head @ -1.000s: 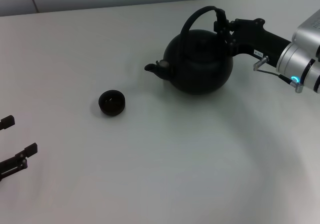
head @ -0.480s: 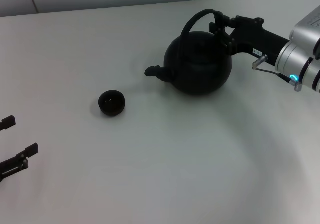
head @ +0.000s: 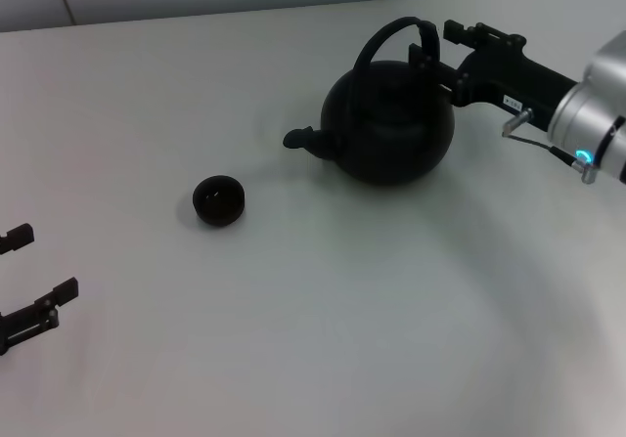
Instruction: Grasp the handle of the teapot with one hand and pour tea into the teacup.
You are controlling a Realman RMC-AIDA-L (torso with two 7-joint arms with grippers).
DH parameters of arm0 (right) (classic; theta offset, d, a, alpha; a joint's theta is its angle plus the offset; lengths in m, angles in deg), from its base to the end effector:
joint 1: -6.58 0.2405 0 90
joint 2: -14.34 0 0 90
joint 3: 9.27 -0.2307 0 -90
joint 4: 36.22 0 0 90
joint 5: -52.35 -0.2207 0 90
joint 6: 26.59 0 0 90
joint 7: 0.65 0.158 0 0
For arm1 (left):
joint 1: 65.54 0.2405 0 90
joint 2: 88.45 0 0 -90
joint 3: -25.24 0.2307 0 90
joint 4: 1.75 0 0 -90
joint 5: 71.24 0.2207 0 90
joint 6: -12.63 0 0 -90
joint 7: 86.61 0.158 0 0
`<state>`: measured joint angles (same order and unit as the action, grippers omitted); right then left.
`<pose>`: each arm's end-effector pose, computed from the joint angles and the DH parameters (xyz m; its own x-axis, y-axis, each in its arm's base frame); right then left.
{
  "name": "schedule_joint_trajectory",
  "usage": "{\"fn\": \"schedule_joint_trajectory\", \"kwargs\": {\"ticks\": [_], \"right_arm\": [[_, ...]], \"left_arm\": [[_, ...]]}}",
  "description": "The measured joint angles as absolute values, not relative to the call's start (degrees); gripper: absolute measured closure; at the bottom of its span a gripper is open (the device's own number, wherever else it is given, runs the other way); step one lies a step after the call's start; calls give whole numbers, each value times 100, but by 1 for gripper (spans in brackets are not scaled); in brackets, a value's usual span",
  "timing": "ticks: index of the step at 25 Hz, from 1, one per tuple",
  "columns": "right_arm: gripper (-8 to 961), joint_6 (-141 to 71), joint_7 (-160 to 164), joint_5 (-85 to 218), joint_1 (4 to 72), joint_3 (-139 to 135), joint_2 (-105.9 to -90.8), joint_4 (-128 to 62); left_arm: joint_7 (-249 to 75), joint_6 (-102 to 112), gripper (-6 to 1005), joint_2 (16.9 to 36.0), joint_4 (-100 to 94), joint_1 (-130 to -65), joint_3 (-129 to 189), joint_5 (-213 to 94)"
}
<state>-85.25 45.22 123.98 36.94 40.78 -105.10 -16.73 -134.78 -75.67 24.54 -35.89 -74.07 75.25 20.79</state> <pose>0.2778 0.3834 -0.0128 0.7605 -0.1318 -0.6358 -0.5883 -0.5543 -0.5888 -0.3374 0.2476 0.0371 0.8680 0.0870 0.4890 0.3503 -0.8052 -0.4784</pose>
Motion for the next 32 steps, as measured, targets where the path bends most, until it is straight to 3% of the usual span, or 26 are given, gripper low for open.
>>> {"fn": "schedule_joint_trajectory", "kwargs": {"ticks": [8,16,22,25,32], "right_arm": [[356,-9276,4519,12314,3275,3927,-10510,-1639],[355,-10635,4466,12313,2387,3406,-10515,-1800],[355,-11183,4229,12437,2278,3181,-10465,-2118],[355,-11529,4448,12969,2331,3297,-10386,-1881],[355,-11710,6386,15399,3058,3455,-10034,-940]], "left_arm": [[-13469,-7565,200,2460,-3594,-7458,7520,2078],[-13468,-7532,200,2485,-3580,-7486,7521,2079],[-13462,-7537,200,2490,-3573,-7536,7538,2079],[-13498,-7554,200,2463,-3576,-7605,7572,2093],[-14663,-7576,200,2090,-3707,-8422,7597,3104]]}}
